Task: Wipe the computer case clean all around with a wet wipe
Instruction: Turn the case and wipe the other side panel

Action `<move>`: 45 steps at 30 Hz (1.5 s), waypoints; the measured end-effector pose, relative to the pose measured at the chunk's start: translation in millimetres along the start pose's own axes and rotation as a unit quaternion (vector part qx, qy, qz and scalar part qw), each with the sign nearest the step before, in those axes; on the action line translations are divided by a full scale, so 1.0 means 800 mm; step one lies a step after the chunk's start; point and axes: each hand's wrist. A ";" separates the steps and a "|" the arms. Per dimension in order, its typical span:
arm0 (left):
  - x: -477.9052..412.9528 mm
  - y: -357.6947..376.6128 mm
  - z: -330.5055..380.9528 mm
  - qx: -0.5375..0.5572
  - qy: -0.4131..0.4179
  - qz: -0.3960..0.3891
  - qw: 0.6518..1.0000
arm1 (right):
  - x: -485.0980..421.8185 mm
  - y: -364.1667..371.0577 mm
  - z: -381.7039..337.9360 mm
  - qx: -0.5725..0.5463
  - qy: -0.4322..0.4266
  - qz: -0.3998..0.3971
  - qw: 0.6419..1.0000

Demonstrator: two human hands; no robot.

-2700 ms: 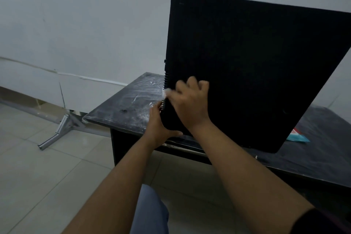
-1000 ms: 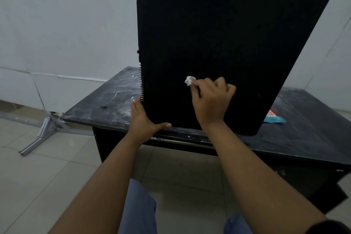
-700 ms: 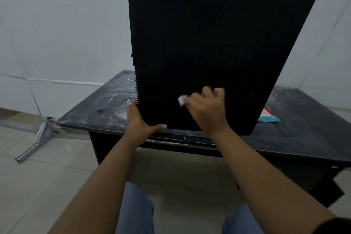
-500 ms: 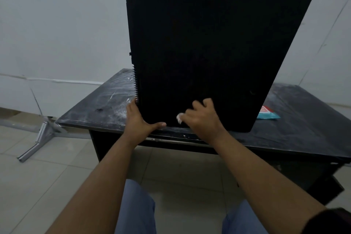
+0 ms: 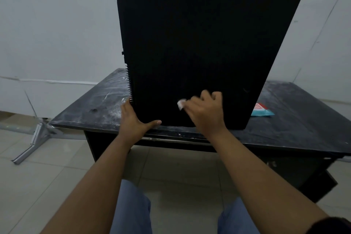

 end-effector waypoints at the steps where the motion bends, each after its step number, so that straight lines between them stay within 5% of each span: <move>1: 0.000 0.001 0.000 -0.001 0.001 0.002 1.000 | -0.008 -0.006 0.005 -0.001 0.091 0.026 0.996; 3: 0.001 0.001 0.002 -0.003 0.002 0.004 1.000 | -0.008 -0.008 0.016 -0.021 0.180 0.043 0.982; 8: 0.010 0.004 0.011 0.027 -0.002 0.046 0.999 | 0.046 0.003 0.024 -0.043 -0.046 -0.092 0.994; 11: 0.032 0.022 0.029 -0.018 0.163 0.205 0.965 | 0.061 0.002 0.022 -0.116 0.121 -0.090 0.982; 12: 0.039 0.032 0.043 -0.030 0.216 0.201 0.955 | 0.062 0.001 0.020 -0.150 0.179 -0.081 0.969; 16: 0.050 0.073 0.105 -0.086 0.329 -0.049 0.939 | 0.052 -0.013 0.003 -0.228 0.241 -0.063 0.941; 18: 0.043 0.089 0.123 -0.103 0.358 -0.112 0.921 | 0.048 -0.021 -0.002 -0.262 0.274 -0.067 0.923; 23: 0.017 0.116 0.141 -0.126 0.396 -0.110 0.903 | 0.056 -0.025 0.005 -0.311 0.359 -0.071 0.877; 27: 0.002 0.120 0.143 -0.147 0.415 -0.071 0.895 | 0.076 -0.028 0.015 -0.138 0.364 -0.009 0.921; 29: -0.004 0.117 0.154 -0.145 0.426 -0.024 0.893 | 0.081 -0.025 0.040 -0.083 0.413 -0.008 0.907; 33: -0.014 0.119 0.175 -0.073 0.391 0.086 0.914 | 0.091 -0.017 0.096 -0.175 0.427 -0.071 0.884; 40: 0.023 0.158 0.116 -0.230 0.420 -0.063 0.876 | 0.106 -0.028 0.108 -0.300 0.415 -0.108 0.852; 45: -0.010 0.146 0.205 -0.182 0.412 0.113 0.885 | 0.107 -0.027 0.110 -0.308 0.437 -0.129 0.835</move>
Point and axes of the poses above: each hand's wrist, its own x-axis away from the middle knuckle, its own y-axis out of the palm, z = x × y, and after that the axes turned 9 degrees about x, right-handed
